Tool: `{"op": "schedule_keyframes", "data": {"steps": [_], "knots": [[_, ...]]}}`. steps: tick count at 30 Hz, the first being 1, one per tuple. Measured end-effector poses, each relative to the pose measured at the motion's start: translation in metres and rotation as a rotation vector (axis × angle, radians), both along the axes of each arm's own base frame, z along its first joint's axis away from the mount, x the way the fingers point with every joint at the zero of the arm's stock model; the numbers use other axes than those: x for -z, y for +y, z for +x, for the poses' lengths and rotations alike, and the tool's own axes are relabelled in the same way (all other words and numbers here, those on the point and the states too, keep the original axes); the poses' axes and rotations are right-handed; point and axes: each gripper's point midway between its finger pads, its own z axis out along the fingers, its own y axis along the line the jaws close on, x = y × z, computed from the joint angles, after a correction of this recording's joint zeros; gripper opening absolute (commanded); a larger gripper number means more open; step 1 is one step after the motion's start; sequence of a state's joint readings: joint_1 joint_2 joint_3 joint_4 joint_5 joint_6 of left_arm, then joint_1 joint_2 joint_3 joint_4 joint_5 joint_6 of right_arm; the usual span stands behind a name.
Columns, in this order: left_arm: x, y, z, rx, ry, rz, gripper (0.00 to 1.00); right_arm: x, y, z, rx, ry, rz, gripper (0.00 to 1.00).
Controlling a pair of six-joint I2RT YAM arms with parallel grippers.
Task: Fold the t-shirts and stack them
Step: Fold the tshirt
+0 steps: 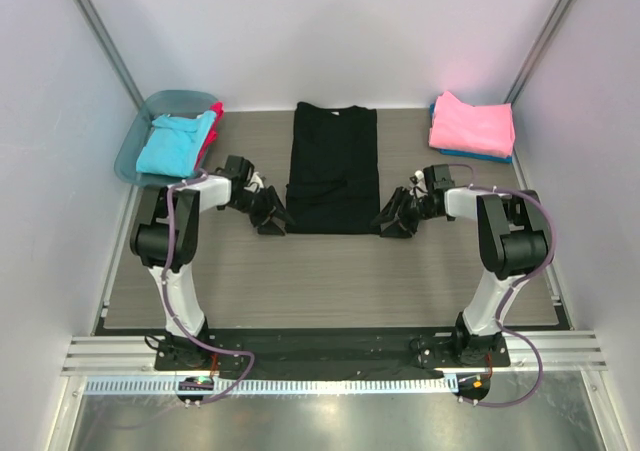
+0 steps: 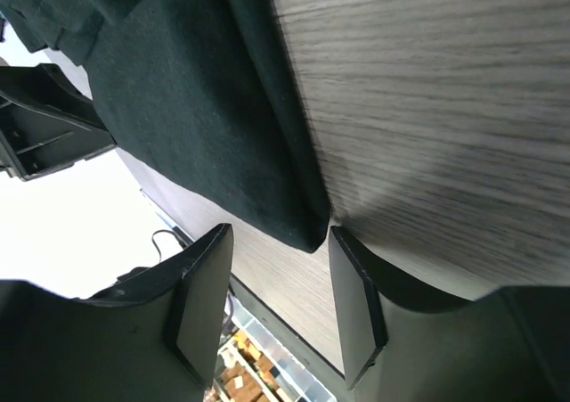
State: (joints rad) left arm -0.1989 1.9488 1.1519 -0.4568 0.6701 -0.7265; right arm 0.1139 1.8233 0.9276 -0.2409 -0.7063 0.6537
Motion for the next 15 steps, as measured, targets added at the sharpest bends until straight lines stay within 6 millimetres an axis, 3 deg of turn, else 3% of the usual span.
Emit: {"op": "schedule_keyframes", "data": {"steps": [4,8,9,11,15], "knots": [[0.003,-0.004,-0.001,-0.003,0.018,-0.015,0.38,0.002,0.001,0.001,0.008,0.011,0.005,0.43],[0.008,-0.008,-0.003,-0.019,0.044,-0.028,0.16,0.009,0.001,0.001,0.023,0.025,0.004,0.06],[0.009,-0.008,-0.004,-0.022,0.049,-0.028,0.13,0.012,0.000,0.000,0.026,0.032,0.003,0.01],[0.011,-0.010,-0.004,-0.025,0.058,-0.030,0.00,0.013,0.001,-0.002,0.032,0.045,0.013,0.01],[0.011,-0.011,-0.004,-0.033,0.064,-0.032,0.00,0.013,0.002,-0.003,0.035,0.044,0.025,0.01]]}}
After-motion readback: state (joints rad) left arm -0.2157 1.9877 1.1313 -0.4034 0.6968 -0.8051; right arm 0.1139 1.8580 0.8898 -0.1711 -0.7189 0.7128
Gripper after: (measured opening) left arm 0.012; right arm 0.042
